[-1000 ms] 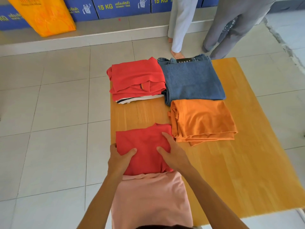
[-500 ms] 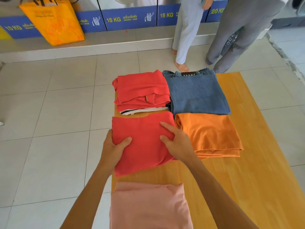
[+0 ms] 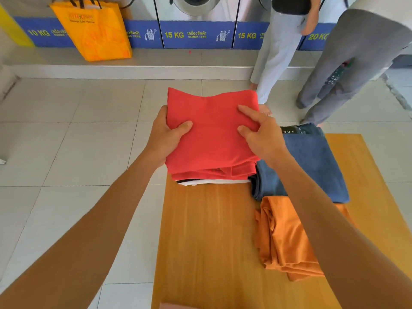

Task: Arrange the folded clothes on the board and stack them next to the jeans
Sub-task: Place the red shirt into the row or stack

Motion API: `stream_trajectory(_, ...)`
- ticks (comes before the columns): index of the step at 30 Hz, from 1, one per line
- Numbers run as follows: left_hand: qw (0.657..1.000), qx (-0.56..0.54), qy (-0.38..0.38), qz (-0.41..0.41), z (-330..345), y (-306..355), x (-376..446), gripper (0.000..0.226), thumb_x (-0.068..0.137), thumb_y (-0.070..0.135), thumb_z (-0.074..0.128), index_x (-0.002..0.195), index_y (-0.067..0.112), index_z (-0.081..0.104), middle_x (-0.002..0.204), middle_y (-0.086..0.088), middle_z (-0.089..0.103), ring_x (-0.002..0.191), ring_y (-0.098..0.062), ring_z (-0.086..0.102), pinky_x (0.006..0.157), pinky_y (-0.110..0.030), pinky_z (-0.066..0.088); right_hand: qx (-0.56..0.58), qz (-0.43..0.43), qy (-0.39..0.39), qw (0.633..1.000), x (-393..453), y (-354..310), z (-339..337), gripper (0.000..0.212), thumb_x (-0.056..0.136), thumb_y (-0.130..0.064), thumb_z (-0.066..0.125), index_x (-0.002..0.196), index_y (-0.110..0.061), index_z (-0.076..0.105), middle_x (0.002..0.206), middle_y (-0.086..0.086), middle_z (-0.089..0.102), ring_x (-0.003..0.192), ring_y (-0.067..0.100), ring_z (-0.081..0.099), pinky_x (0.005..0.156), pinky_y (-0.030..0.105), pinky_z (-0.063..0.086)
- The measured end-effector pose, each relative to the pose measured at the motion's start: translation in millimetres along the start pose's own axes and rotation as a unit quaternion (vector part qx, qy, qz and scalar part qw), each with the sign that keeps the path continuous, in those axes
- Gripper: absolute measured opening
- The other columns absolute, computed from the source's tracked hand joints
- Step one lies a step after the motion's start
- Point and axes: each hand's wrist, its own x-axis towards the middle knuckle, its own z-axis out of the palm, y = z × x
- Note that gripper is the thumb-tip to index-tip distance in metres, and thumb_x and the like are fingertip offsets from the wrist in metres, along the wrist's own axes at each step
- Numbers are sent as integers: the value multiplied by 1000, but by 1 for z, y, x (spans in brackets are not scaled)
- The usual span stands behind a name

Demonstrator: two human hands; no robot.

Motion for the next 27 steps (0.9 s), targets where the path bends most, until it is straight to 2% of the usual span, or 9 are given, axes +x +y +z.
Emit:
stream_trajectory(3,1000,0,8,-9,6,-13,31,51,81,29,80,123,29,50,113,11,65,96,-3,67,72,-21,55,-15,17,-1,1000,31,8,10,55,88,-17,68,135,-44,59,105,-50,47,99,-11,53,72,-12,33)
stream_trajectory(5,999,-4,17,-44,11,-30,44,56,81,30,80,128,24,50,115,8,65,99,-8,67,77,-28,56,-20,44,-16,999,47,22,19,56,89,-16,67,139,-39,57,128,-30,55,112,3,55,77,-9,36)
stream_trajectory(6,997,-2,21,-69,14,-40,47,60,81,31,80,131,21,49,120,4,64,102,-12,66,82,-33,57,-16,67,-26,997,51,32,24,56,89,-16,66,140,-37,56,136,-16,58,117,8,57,87,-1,42)
stream_trajectory(8,991,11,32,-131,18,-62,48,67,81,34,79,137,18,46,129,-2,60,110,-21,63,93,-43,54,-18,118,-43,992,50,50,34,55,92,-18,63,143,-35,53,144,-3,54,123,19,57,103,29,49)
stream_trajectory(10,984,11,41,-171,21,-75,46,69,82,38,78,139,18,45,132,-3,58,112,-24,62,97,-47,52,-28,144,-42,988,42,63,42,53,94,-21,60,144,-37,51,147,0,51,123,23,56,105,39,48)
stream_trajectory(14,984,35,44,-169,19,-72,56,69,80,40,79,137,20,46,130,-2,58,111,-24,62,96,-47,52,-32,132,-26,990,44,67,44,53,95,-21,57,145,-36,50,149,-1,49,118,18,57,103,33,47)
stream_trajectory(18,986,62,42,-151,19,-72,59,64,82,41,76,136,21,48,129,-1,59,110,-23,62,94,-46,53,-33,123,-7,992,40,70,39,54,94,-20,58,146,-34,50,146,-3,51,100,9,58,90,24,46)
stream_trajectory(23,982,93,44,-156,22,-77,46,68,83,46,74,139,21,46,132,0,58,114,-23,60,98,-47,51,-58,120,-2,991,24,71,47,54,98,-19,53,150,-33,44,143,8,49,116,27,58,103,46,49)
stream_trajectory(27,980,119,72,-141,19,-72,23,69,84,44,73,141,20,43,133,-2,57,113,-23,60,93,-40,53,-85,113,-7,990,13,61,41,54,98,-16,53,150,-28,45,141,10,52,117,27,57,101,41,49)
